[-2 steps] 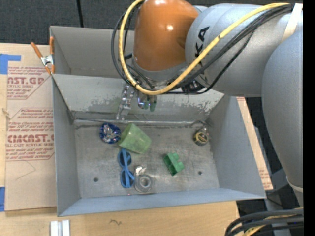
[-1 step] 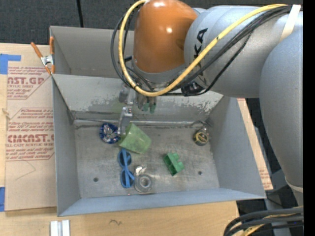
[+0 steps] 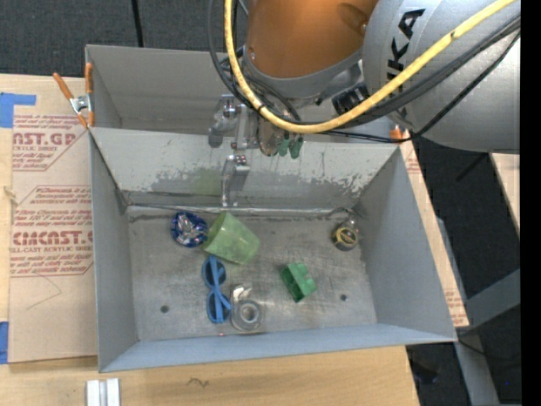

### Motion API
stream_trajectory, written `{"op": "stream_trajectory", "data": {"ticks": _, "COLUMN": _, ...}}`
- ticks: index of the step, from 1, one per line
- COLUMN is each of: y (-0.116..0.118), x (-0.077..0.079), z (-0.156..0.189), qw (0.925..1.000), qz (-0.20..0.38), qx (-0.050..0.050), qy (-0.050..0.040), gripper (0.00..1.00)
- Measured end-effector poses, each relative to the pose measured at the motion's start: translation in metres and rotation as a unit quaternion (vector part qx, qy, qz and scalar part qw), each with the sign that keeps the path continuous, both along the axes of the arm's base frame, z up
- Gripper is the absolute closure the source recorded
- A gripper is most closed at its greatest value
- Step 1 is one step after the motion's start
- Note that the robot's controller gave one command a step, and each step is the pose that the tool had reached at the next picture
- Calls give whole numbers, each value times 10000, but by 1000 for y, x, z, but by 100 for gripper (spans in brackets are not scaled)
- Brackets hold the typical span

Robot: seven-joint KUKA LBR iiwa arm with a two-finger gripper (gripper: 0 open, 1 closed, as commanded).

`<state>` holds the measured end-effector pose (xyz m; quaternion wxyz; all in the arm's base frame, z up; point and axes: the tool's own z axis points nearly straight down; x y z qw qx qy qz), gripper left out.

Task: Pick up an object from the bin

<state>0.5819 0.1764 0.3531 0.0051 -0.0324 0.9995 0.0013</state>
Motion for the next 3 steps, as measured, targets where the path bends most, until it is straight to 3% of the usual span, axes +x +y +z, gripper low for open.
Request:
{"op": "stream_trajectory", "data": {"ticks": 1, "y": 18, "x": -65, "z": -158, "qw": 9996, "qz": 263, "qx": -24, "qy": 91, "gripper": 0}}
{"op": "stream_trajectory", "data": {"ticks": 2, "y": -21, "x": -55, "z": -282, "qw": 9966, "qz": 823, "qx": 9, "qy": 17, "gripper": 0}}
{"op": "stream_trajectory", "data": {"ticks": 3, "y": -87, "x": -86, "z": -270, "qw": 9838, "qz": 1790, "qx": -27, "qy": 55, "gripper": 0}}
